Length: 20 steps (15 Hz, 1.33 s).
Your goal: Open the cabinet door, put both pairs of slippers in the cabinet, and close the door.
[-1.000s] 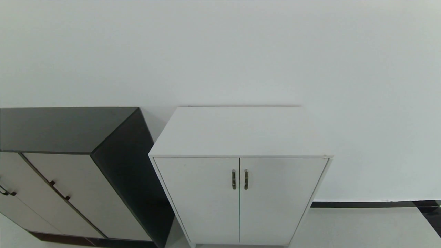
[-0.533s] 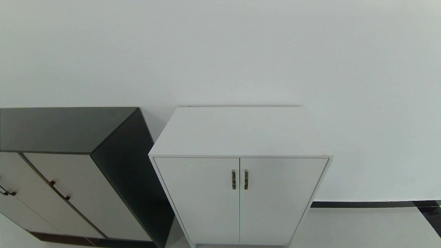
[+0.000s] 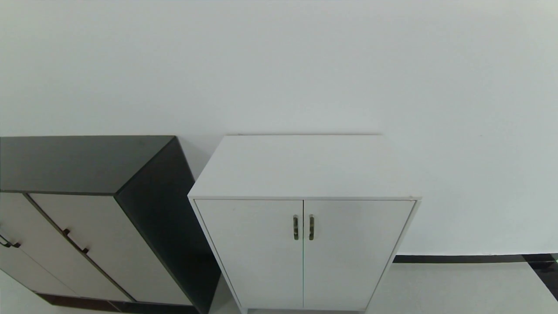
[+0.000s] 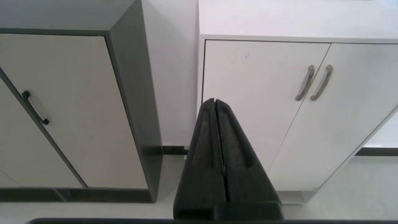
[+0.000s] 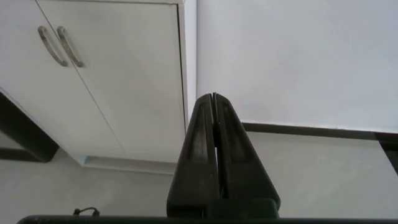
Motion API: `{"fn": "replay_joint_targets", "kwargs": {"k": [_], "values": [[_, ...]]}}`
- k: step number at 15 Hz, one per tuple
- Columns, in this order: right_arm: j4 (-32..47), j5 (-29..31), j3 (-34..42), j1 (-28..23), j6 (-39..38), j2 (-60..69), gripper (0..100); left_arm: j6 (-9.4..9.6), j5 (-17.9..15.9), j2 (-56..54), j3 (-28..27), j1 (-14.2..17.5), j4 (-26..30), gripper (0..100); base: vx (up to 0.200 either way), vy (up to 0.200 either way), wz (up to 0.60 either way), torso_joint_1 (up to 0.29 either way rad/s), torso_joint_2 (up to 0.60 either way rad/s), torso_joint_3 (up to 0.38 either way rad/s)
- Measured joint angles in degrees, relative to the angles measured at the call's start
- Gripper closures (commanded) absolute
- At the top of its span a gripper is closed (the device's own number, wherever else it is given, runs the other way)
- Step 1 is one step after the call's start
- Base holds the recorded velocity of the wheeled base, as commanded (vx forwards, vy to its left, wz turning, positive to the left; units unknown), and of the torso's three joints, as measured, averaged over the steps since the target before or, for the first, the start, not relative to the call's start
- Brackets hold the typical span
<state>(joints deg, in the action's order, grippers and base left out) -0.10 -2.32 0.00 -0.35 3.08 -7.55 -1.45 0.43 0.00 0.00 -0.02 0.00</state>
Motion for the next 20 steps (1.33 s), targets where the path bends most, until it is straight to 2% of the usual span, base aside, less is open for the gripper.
{"fn": "replay_joint_targets", "kwargs": {"k": [6, 20], "values": [[0.0, 0.0, 0.0, 0.06, -0.07, 6.62, 100, 0.17, 0.0, 0.0, 0.0, 0.02, 0.0, 100, 0.0, 0.0, 0.0, 0.0, 0.0, 0.0], [0.07, -0.02, 0.0, 0.09, -1.19, 7.55, 100, 0.59, 0.0, 0.0, 0.0, 0.02, 0.0, 100, 0.0, 0.0, 0.0, 0.0, 0.0, 0.0]]}}
